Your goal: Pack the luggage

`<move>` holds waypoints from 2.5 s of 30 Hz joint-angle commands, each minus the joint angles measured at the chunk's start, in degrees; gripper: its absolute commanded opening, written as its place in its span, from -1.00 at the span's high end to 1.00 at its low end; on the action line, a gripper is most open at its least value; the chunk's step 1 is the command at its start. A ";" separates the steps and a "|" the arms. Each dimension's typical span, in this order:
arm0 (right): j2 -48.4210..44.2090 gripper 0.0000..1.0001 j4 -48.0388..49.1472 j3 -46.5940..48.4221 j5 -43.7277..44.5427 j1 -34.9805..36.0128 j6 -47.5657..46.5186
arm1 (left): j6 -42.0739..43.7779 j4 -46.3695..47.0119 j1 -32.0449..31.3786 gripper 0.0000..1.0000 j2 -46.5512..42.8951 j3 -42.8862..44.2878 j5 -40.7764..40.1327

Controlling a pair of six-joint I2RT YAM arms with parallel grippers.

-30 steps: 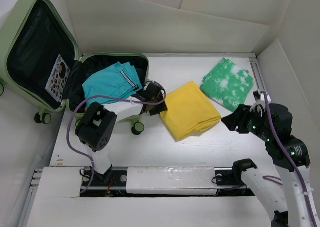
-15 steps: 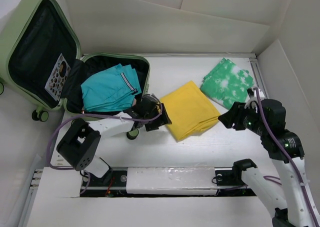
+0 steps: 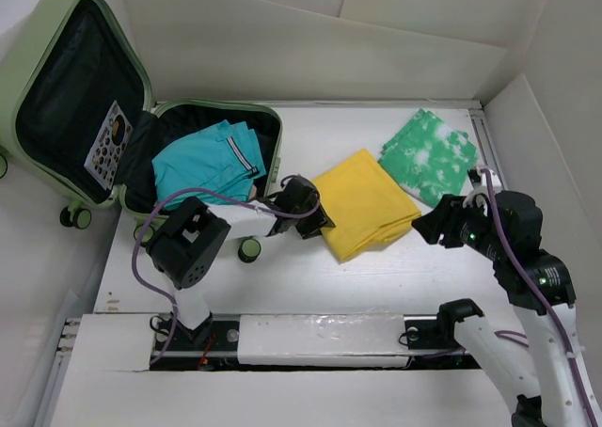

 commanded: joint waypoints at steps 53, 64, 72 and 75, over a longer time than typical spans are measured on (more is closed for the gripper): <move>5.05 -0.23 4.61 5.44 -2.99 0.56 -5.95 | 33.25 -30.25 52.40 -0.50 -24.63 30.03 -3.11; 6.19 -0.05 4.00 13.43 5.96 0.56 -1.47 | 23.68 -23.49 -0.59 -0.56 -10.14 32.12 -13.76; 4.97 0.31 0.31 20.30 8.70 0.56 1.34 | 19.20 -30.60 -11.20 -0.50 26.38 68.77 -12.18; 3.47 0.01 -0.22 19.78 7.56 0.56 2.74 | 14.89 -29.47 -10.68 -0.43 34.48 74.94 -10.87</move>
